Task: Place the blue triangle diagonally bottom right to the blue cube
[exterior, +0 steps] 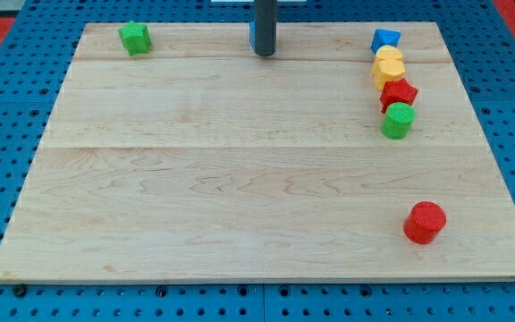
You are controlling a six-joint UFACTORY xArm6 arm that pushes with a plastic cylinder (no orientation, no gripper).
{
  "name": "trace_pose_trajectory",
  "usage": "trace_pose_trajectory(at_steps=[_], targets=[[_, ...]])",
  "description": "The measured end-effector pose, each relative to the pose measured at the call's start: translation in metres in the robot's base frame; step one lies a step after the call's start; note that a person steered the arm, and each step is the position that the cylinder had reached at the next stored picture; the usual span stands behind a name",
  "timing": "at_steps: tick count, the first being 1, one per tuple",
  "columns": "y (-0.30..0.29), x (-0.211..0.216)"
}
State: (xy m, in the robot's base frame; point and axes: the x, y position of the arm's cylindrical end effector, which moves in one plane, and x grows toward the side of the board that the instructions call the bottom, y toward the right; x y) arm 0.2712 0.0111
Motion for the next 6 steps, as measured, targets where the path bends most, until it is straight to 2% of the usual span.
trace_pose_trajectory(at_steps=[1,2,3,4,6], targets=[[0.055,0.002],[0.072,-0.052],[0.027,-0.062],[-0.020,-0.051],[-0.009,-0.046]])
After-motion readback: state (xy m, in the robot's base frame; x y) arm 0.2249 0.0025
